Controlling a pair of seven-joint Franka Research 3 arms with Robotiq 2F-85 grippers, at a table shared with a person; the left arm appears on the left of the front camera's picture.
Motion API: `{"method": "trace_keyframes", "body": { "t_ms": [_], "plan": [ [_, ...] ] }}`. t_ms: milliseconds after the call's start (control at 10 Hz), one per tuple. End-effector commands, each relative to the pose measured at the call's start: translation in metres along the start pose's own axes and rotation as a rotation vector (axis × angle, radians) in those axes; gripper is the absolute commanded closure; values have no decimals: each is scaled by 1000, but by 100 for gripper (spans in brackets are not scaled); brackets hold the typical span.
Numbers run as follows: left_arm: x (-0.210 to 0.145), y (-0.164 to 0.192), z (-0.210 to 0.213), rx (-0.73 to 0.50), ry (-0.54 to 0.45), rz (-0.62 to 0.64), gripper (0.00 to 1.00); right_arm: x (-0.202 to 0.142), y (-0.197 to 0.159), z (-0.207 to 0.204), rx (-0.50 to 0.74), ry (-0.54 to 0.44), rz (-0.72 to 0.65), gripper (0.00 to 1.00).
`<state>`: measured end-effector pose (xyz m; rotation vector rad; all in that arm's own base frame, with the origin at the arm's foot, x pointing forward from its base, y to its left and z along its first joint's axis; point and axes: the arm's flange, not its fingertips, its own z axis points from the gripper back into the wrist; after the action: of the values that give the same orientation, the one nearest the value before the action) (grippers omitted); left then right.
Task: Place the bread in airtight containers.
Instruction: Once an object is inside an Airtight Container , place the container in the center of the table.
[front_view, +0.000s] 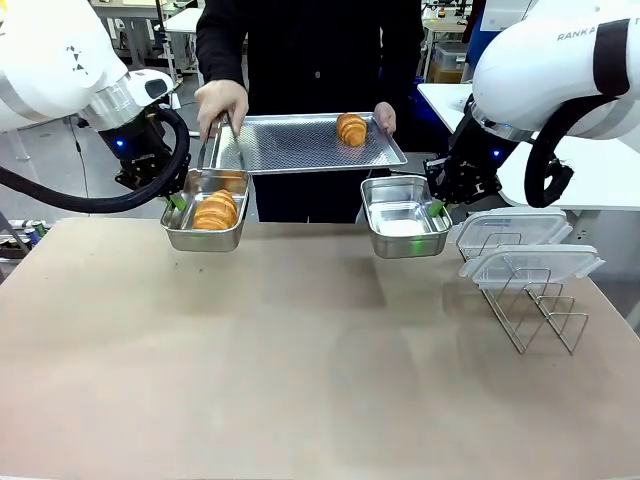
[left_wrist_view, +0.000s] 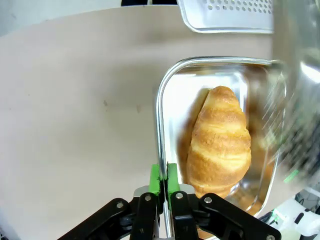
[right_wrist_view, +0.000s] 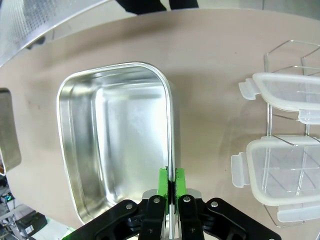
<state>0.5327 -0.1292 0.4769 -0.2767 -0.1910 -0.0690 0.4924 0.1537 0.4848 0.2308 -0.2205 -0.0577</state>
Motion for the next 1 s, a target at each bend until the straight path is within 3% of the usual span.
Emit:
{"method": "trace_keyframes", "body": {
  "t_ms": [0,900],
  "plan": [
    [1,-1,5,10,-6,2,100,2,1,4,2,-8,-1,100],
    [1,-1,5,10,-6,2,100,2,1,4,2,-8,-1,100]
  ]
}}
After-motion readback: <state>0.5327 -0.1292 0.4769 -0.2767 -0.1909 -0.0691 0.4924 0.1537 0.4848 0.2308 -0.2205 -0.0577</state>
